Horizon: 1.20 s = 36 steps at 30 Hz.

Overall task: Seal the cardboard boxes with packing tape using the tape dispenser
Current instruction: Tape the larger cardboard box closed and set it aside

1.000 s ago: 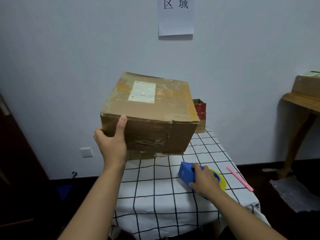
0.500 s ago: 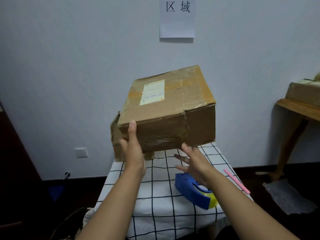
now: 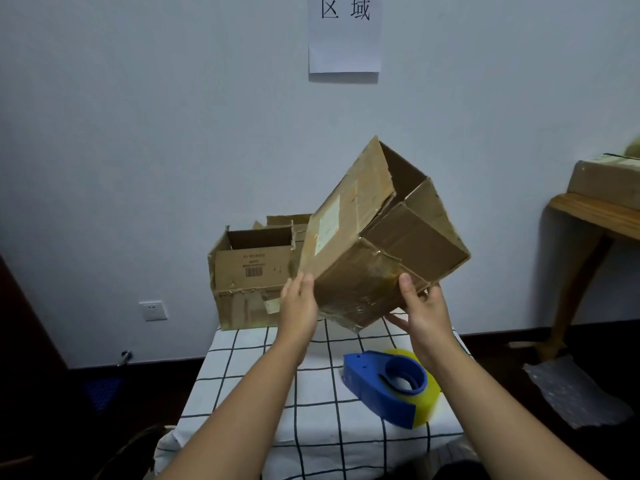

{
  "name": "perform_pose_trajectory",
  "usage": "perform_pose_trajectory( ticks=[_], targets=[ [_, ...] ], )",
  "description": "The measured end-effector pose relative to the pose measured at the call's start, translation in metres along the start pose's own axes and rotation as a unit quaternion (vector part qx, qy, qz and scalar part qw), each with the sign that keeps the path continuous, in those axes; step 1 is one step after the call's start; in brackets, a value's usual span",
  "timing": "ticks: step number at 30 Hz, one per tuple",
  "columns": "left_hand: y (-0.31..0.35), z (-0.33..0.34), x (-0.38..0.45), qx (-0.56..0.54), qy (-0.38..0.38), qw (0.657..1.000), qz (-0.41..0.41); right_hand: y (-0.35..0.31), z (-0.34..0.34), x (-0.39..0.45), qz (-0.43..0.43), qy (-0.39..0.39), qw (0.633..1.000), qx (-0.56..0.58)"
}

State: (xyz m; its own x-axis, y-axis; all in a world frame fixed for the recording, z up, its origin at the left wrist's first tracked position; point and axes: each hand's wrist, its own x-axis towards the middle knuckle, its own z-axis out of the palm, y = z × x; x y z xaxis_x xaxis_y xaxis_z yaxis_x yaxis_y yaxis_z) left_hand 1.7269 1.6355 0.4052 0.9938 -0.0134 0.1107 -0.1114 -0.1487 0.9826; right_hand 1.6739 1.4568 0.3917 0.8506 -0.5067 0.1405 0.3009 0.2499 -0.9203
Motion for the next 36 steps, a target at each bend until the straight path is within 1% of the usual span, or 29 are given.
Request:
perform_pose_trajectory(
  ticks=[1,3,6,8,12,17,22,26,28,30,33,35,36],
  targets=[
    [-0.001,0.005,0.000,0.059,-0.014,0.998,0.028,0.000,-0.002,0.004,-0.008,0.003,1.000,-0.012],
    [-0.003,0.013,0.000,0.131,-0.048,0.987,0.078,0.000,-0.006,0.013,-0.022,0.013,0.999,-0.047],
    [-0.011,0.024,0.008,0.164,-0.098,0.973,0.126,-0.002,-0.011,0.028,-0.051,0.014,0.994,-0.096],
    [-0.017,0.030,0.013,0.179,-0.112,0.968,0.134,-0.004,-0.015,0.039,-0.052,0.005,0.990,-0.128],
    [-0.033,0.045,0.020,0.176,-0.138,0.969,0.104,-0.002,-0.027,0.067,-0.028,-0.016,0.986,-0.161],
    [-0.057,0.058,0.031,0.149,-0.192,0.969,0.041,0.009,-0.044,0.104,0.035,-0.057,0.990,-0.128],
    [-0.072,0.077,0.032,0.151,-0.246,0.957,0.025,0.031,-0.040,0.127,0.069,0.005,0.996,-0.064],
    [-0.090,0.086,0.030,0.120,-0.283,0.951,-0.025,0.053,-0.041,0.133,0.056,0.007,0.994,-0.092],
    [-0.098,0.084,0.035,0.087,-0.279,0.956,-0.043,0.058,-0.044,0.135,0.050,0.019,0.992,-0.118],
    [-0.102,0.081,0.045,0.074,-0.245,0.966,-0.046,0.063,-0.047,0.135,0.055,0.054,0.985,-0.154],
    [-0.098,0.070,0.074,0.062,-0.128,0.989,-0.047,0.068,-0.051,0.126,0.052,0.137,0.964,-0.220],
    [-0.089,0.062,0.100,0.019,-0.056,0.997,-0.054,0.070,-0.050,0.113,0.037,0.165,0.961,-0.219],
    [-0.083,0.058,0.114,-0.007,-0.034,0.998,-0.058,0.071,-0.048,0.105,0.035,0.166,0.962,-0.214]
  ],
)
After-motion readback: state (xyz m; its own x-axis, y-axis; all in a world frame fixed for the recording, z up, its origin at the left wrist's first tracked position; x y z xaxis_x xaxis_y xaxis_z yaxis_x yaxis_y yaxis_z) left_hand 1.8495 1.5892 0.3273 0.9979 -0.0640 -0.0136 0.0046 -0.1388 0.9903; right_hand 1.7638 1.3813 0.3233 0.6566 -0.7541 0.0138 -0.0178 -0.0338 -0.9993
